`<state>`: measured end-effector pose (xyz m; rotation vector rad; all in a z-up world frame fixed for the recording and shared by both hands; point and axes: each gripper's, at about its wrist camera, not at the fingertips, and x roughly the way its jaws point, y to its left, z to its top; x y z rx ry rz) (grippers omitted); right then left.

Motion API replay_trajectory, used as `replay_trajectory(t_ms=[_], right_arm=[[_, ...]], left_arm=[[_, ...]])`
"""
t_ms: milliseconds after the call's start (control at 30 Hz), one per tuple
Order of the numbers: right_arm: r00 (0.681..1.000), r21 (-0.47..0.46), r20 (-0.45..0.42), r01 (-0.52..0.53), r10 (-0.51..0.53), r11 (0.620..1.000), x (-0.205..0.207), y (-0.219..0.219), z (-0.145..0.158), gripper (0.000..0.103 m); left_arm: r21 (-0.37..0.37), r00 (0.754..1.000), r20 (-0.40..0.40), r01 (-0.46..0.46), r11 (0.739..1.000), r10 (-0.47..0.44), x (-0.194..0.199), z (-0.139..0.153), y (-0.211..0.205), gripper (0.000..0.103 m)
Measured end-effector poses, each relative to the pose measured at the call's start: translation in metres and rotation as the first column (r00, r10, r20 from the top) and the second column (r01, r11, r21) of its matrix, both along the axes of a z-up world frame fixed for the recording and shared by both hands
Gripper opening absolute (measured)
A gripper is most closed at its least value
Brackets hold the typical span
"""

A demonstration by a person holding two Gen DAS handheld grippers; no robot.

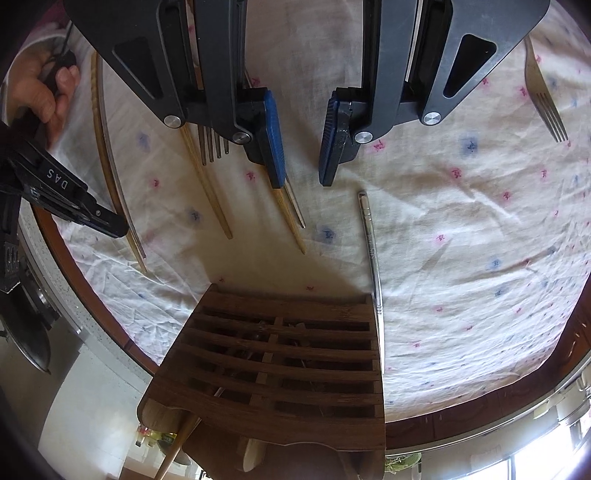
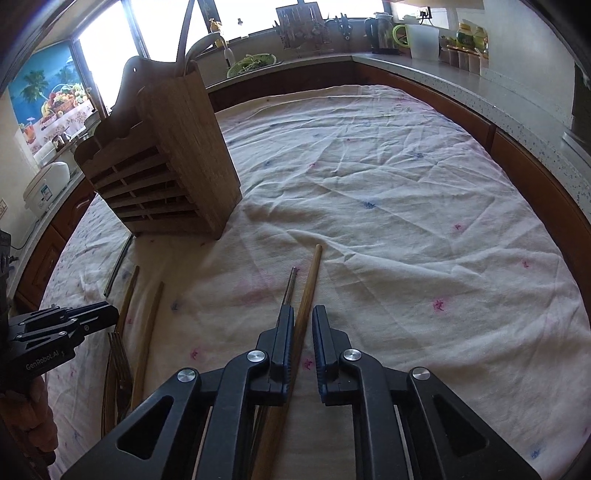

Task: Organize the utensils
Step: 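Grasp a steel chopstick with the left tool while the right tool grasps a wooden chopstick, then carry both chopsticks upright to the wooden holder with both tools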

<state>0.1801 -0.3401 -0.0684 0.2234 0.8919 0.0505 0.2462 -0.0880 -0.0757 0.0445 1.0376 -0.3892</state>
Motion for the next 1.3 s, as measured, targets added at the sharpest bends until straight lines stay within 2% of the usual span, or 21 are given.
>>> replay_trajectory(t_ms=[267, 300, 400, 533, 600, 733, 833, 967, 1167, 1300], right_arm=[[1.000, -0.036, -0.025, -0.017, 0.016, 0.999, 0.022, 0.002, 0.001, 0.010], [0.999, -0.045, -0.028, -0.023, 0.022, 0.999, 0.025, 0.003, 0.001, 0.010], [0.999, -0.056, -0.028, -0.036, 0.034, 0.998, 0.032, 0.005, 0.000, 0.010], [0.999, -0.060, -0.016, -0.039, 0.039, 0.997, 0.037, 0.005, -0.001, 0.010], [0.999, -0.073, -0.005, -0.042, 0.042, 0.996, 0.037, 0.007, -0.002, 0.010], [0.999, -0.061, -0.001, -0.039, 0.039, 0.997, 0.036, 0.005, -0.001, 0.008], [1.000, -0.010, 0.006, -0.026, 0.026, 1.000, 0.033, -0.001, 0.001, 0.006], [0.998, 0.033, 0.061, -0.021, 0.019, 0.999, 0.012, -0.005, 0.021, 0.006], [0.985, 0.108, 0.172, -0.014, -0.005, 0.994, -0.025, -0.013, 0.063, 0.005], [0.970, 0.125, 0.243, -0.021, -0.010, 0.992, -0.043, -0.013, 0.092, 0.005]], left_arm=[[0.047, 0.999, -0.015, 0.044, 0.998, -0.043, 0.017, 0.001, -0.011, 0.019], [0.071, 0.999, -0.005, 0.054, 0.996, -0.054, 0.016, 0.001, -0.015, 0.016], [0.140, 0.996, 0.031, 0.081, 0.987, -0.086, 0.010, 0.000, -0.022, 0.016], [0.107, 0.997, 0.020, 0.072, 0.992, -0.074, 0.015, 0.000, -0.018, 0.016], [0.134, 0.996, 0.044, 0.075, 0.988, -0.081, 0.012, 0.000, -0.023, 0.016], [0.152, 0.993, 0.080, 0.076, 0.986, -0.089, 0.008, -0.002, -0.031, 0.007], [0.121, 0.995, 0.072, 0.063, 0.991, -0.072, 0.007, -0.001, -0.027, 0.003], [0.059, 0.995, 0.081, 0.052, 0.997, -0.056, -0.007, 0.009, -0.010, 0.003], [-0.053, 0.990, 0.138, 0.028, 0.998, -0.020, -0.032, 0.047, 0.019, 0.003], [-0.120, 0.982, 0.190, 0.025, 0.992, -0.002, -0.049, 0.078, 0.038, 0.003]])
